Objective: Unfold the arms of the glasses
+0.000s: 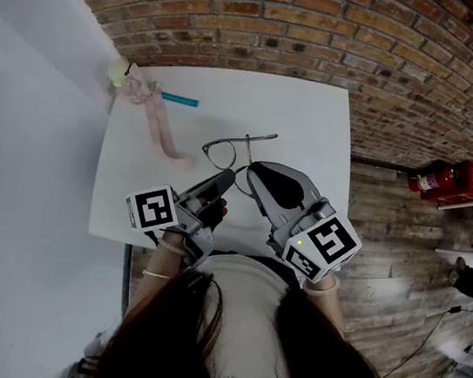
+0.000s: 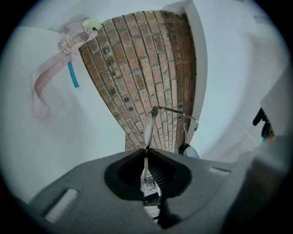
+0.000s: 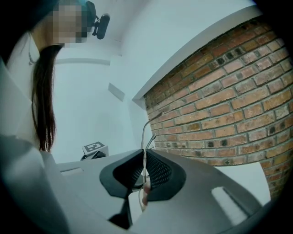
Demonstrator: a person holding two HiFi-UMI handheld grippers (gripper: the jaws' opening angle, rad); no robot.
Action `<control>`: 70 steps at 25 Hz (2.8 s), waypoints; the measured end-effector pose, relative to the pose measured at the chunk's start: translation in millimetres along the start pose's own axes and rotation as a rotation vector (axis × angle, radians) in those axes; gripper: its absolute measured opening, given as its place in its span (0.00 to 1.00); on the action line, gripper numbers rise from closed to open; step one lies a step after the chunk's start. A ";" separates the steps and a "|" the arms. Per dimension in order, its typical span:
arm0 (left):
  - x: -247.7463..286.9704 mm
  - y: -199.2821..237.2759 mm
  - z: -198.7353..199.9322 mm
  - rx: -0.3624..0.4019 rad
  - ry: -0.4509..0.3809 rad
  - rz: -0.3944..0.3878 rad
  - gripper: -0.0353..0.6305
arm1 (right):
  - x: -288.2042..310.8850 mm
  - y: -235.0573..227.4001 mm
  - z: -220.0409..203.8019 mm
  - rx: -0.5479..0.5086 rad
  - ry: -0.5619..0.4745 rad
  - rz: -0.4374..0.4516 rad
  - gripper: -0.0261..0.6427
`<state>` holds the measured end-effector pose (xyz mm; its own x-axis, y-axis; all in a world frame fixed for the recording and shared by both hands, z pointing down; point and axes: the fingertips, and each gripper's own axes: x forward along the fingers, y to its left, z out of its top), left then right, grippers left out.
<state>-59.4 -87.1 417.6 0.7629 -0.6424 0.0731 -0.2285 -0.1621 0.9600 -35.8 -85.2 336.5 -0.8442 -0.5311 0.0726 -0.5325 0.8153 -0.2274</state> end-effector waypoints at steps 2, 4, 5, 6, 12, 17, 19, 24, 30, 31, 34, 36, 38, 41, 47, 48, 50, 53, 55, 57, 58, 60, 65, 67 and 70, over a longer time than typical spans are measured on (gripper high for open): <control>-0.2 0.4 0.3 -0.023 -0.006 -0.009 0.09 | -0.1 -0.4 0.4 0.003 -0.004 -0.001 0.07; -1.6 2.5 1.4 -0.022 -0.009 -0.005 0.09 | -0.2 -0.4 1.0 0.005 -0.007 0.000 0.07; -0.9 -0.8 1.2 -0.040 -0.015 -0.020 0.09 | -0.3 -0.3 1.4 0.005 -0.009 0.000 0.07; -0.1 -4.2 1.0 -0.058 -0.021 -0.035 0.09 | -0.6 -0.1 1.8 0.006 -0.011 0.000 0.07; -0.8 -5.5 4.1 -0.089 -0.037 -0.052 0.09 | -2.0 -1.8 5.3 0.014 -0.022 -0.002 0.07; -1.7 -4.0 6.3 -0.088 -0.045 -0.054 0.09 | -3.8 -3.6 6.4 0.018 -0.030 -0.007 0.07; -1.5 -4.6 7.1 -0.093 -0.048 -0.055 0.09 | -4.6 -4.4 8.0 0.020 -0.033 -0.008 0.07; -2.4 -2.8 8.6 -0.111 -0.060 -0.058 0.09 | -7.1 -5.6 10.1 0.024 -0.040 -0.009 0.07; -4.2 -1.6 10.3 -0.120 -0.071 -0.061 0.09 | -8.7 -7.4 11.4 0.025 -0.045 -0.015 0.07; -4.4 -1.2 10.8 -0.120 -0.073 -0.061 0.09 | -8.7 -7.5 11.6 0.024 -0.046 -0.015 0.07; -4.7 -0.7 11.2 -0.126 -0.078 -0.062 0.09 | -9.5 -8.1 11.0 0.025 -0.047 -0.017 0.07; -5.0 -0.5 11.3 -0.124 -0.081 -0.060 0.09 | -10.4 -8.8 10.9 0.026 -0.048 -0.018 0.07; -5.3 -0.7 11.7 -0.127 -0.084 -0.059 0.09 | -11.2 -9.4 11.4 0.028 -0.050 -0.020 0.07; -6.1 -0.5 13.0 -0.133 -0.091 -0.059 0.09 | -11.7 -10.0 12.3 0.029 -0.053 -0.022 0.07; -7.5 1.5 15.3 -0.137 -0.104 -0.057 0.09 | -12.7 -10.9 12.5 0.034 -0.058 -0.022 0.07; -7.6 1.8 15.7 -0.139 -0.106 -0.057 0.09 | -13.0 -11.3 12.8 0.037 -0.060 -0.022 0.07; -8.0 2.1 16.4 -0.143 -0.110 -0.057 0.09 | -13.9 -12.3 13.4 0.040 -0.062 -0.024 0.07; -7.8 1.5 17.1 -0.151 -0.116 -0.057 0.09 | -15.3 -13.9 14.7 0.043 -0.065 -0.027 0.07; -7.4 1.2 17.7 -0.155 -0.120 -0.060 0.09 | -15.8 -15.0 14.8 0.043 -0.065 -0.030 0.07; -7.4 1.9 18.0 -0.154 -0.121 -0.062 0.09 | -16.2 -15.6 14.4 0.043 -0.065 -0.031 0.07; -7.6 2.4 18.1 -0.154 -0.122 -0.061 0.09 | -16.5 -15.8 14.4 0.043 -0.066 -0.032 0.07; -8.1 2.9 18.7 -0.156 -0.125 -0.062 0.09 | -16.9 -16.1 14.6 0.044 -0.069 -0.032 0.07; -9.6 4.3 19.4 -0.171 -0.136 -0.063 0.09 | -18.7 -17.1 15.5 0.055 -0.077 -0.032 0.07; -9.8 4.0 19.8 -0.181 -0.141 -0.066 0.09 | -19.4 -17.8 15.9 0.058 -0.080 -0.032 0.07; -9.9 3.5 19.8 -0.184 -0.142 -0.069 0.09 | -19.9 -18.5 15.8 0.065 -0.082 -0.032 0.07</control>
<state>-79.7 -96.2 414.9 0.6768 -0.7359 -0.0209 -0.0543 -0.0782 0.9955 -8.2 -93.4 323.9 -0.8176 -0.5758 0.0019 -0.5516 0.7823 -0.2893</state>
